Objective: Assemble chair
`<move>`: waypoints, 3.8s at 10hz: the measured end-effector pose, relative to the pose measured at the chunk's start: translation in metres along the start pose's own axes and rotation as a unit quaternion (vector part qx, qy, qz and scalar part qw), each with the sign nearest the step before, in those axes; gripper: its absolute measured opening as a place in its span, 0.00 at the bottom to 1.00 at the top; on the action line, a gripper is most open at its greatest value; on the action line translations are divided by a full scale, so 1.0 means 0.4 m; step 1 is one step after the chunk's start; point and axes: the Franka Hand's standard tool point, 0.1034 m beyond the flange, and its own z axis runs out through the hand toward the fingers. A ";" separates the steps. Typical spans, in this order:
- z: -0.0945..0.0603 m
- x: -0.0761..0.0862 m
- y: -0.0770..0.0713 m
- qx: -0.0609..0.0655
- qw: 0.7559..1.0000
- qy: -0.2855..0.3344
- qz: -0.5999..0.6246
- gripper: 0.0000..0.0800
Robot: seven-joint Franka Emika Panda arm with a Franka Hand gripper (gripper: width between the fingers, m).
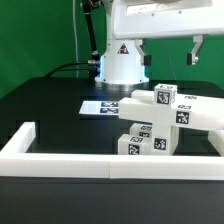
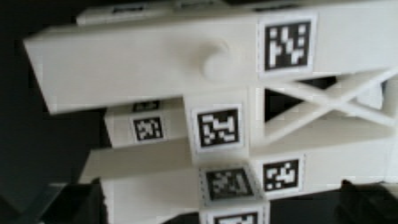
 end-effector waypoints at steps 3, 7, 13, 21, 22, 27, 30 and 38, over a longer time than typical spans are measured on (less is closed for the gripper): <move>-0.001 -0.037 0.027 0.025 0.998 -0.033 0.042 0.81; 0.018 -0.070 0.038 0.030 0.997 -0.037 0.061 0.81; 0.119 -0.206 0.016 -0.024 0.999 -0.038 -0.018 0.81; 0.156 -0.225 0.039 -0.035 0.999 -0.022 -0.020 0.81; 0.160 -0.230 0.037 -0.036 0.999 -0.023 -0.022 0.81; 0.167 -0.238 0.037 -0.037 0.999 -0.019 -0.026 0.81; 0.182 -0.263 0.008 -0.040 0.999 -0.019 -0.018 0.81; 0.184 -0.280 0.028 -0.042 0.999 -0.021 -0.023 0.81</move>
Offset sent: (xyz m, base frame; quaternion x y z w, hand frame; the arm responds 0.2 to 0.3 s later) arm 0.0000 0.0000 0.0000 0.0000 0.0000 0.0000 1.0000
